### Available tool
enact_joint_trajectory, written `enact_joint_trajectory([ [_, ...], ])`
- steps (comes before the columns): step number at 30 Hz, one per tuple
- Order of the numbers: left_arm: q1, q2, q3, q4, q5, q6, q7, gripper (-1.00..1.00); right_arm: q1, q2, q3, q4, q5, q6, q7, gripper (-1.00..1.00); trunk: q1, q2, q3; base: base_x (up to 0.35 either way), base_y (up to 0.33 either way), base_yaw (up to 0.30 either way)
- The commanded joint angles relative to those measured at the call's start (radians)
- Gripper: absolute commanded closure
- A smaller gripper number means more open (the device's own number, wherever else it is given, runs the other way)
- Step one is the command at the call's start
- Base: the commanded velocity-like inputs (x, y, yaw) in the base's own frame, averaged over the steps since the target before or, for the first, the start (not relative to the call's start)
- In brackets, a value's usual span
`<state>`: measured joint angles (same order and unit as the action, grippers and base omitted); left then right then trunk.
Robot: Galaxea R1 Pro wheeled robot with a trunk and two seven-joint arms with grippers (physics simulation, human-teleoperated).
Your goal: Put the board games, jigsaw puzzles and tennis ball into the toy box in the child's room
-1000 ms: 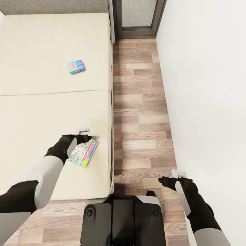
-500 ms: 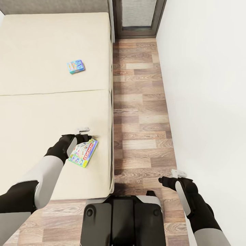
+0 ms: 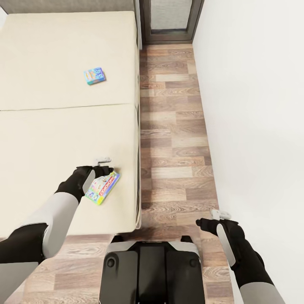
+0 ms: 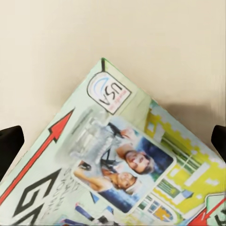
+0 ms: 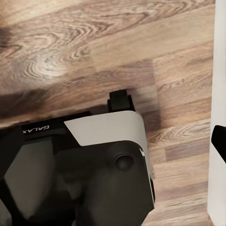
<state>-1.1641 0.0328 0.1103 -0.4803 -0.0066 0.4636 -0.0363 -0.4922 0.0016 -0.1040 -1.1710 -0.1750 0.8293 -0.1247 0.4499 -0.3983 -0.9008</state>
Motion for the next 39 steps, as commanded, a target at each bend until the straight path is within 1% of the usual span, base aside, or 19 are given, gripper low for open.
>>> enact_joint_trajectory([
  [1, 0.000, -0.001, 0.005, -0.001, -0.001, 0.006, -0.004, -1.00, 0.000, 0.000, 0.000, -0.001, -0.011, 0.004, -0.009, -1.00, 0.000, -0.002, -0.001, -0.255, 0.000, 0.000],
  [15, 0.000, 0.000, 0.006, -0.001, -0.001, 0.006, -0.004, -1.00, 0.000, -0.003, 0.000, -0.001, -0.012, 0.004, -0.009, -1.00, 0.000, -0.002, -0.001, -0.161, 0.000, 0.000],
  [20, 0.000, 0.007, 0.007, -0.001, -0.001, 0.006, -0.003, -1.00, 0.000, -0.003, 0.000, -0.001, -0.011, 0.004, -0.009, -1.00, 0.000, -0.002, -0.001, -0.184, 0.000, 0.000],
  [39, 0.000, 0.009, 0.007, -0.001, -0.001, 0.006, -0.002, -1.00, -0.001, -0.002, 0.000, -0.001, -0.011, 0.004, -0.009, -1.00, 0.000, -0.002, -0.001, -0.108, 0.000, 0.000],
])
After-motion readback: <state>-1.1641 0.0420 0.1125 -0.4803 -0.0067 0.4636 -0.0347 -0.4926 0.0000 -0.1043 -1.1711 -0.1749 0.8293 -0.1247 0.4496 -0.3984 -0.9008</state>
